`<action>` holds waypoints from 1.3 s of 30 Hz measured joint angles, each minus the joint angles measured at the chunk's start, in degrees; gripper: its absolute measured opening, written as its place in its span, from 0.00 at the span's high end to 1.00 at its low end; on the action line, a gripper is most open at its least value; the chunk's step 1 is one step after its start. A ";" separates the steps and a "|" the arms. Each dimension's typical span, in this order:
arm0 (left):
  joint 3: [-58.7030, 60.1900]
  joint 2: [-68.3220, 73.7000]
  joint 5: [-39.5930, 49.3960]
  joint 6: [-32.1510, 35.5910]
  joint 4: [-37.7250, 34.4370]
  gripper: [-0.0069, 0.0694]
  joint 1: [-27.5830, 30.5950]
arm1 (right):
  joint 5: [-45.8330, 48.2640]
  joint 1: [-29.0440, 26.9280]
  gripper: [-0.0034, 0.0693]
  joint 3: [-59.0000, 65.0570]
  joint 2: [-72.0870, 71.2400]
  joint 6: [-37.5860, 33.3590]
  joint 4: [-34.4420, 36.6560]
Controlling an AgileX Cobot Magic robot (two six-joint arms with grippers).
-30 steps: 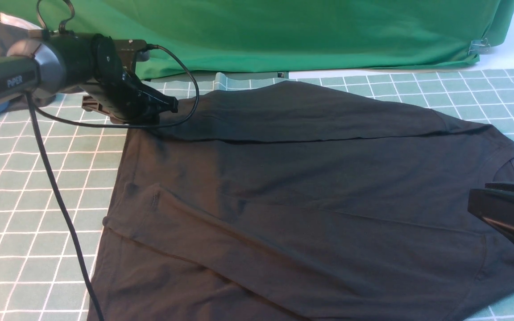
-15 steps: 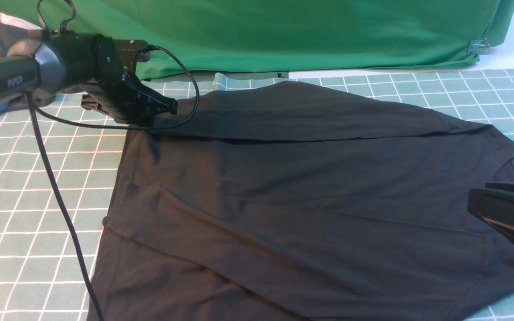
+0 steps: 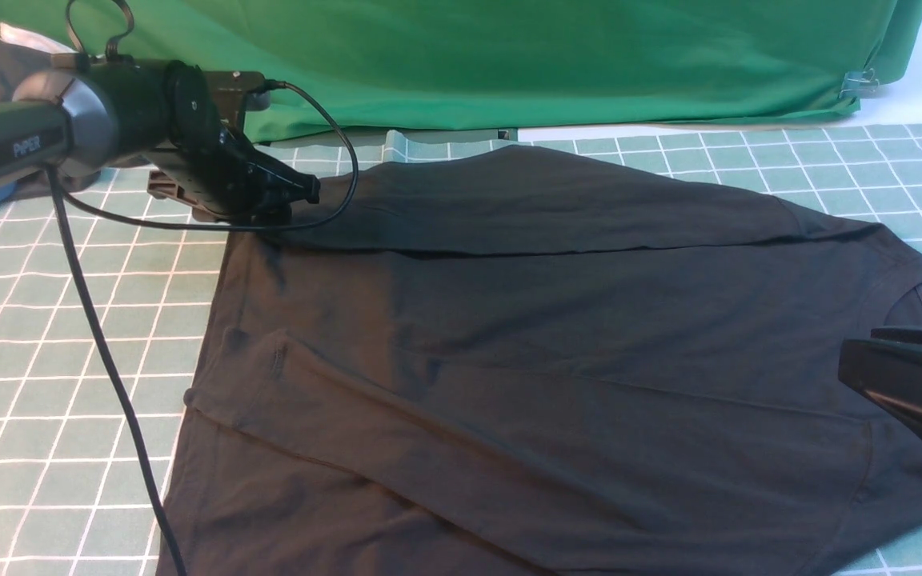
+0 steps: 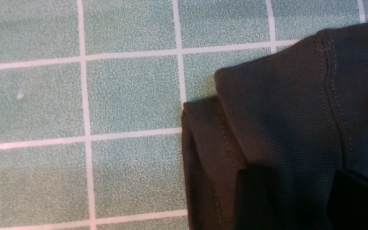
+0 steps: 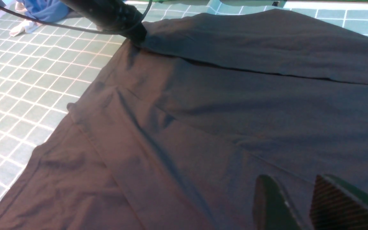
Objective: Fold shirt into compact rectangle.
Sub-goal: 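Grab the top left corner of the dark shirt with the left gripper, then fold the left side of the dark shirt inward over its body with the left gripper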
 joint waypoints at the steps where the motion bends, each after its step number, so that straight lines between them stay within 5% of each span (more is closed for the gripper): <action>1: 0.00 0.00 0.00 0.00 -0.40 0.48 0.00 | 0.00 0.00 0.70 0.00 0.00 0.00 0.00; 10: 0.00 0.00 0.00 0.72 -1.89 0.57 0.00 | 0.00 0.00 0.70 0.00 0.00 0.00 0.00; 17: 0.00 0.00 0.24 1.09 -1.89 0.87 0.00 | 0.00 0.00 0.70 0.00 0.00 0.00 0.00; 30: 0.00 -8.21 6.83 1.79 -2.14 0.89 0.00 | 0.00 0.00 0.69 0.00 0.00 0.00 -0.58; 33: 0.00 -11.34 11.24 1.84 -2.97 0.89 0.00 | 0.06 0.00 0.74 -0.14 0.00 2.35 -4.10; 36: 0.23 -14.23 16.51 1.84 -4.09 0.89 0.00 | 1.38 0.00 0.88 -1.91 0.05 8.75 -12.24; 39: 1.90 -16.64 17.96 1.84 -4.94 0.89 -0.12 | 4.77 0.00 0.91 -5.47 0.86 15.42 -23.16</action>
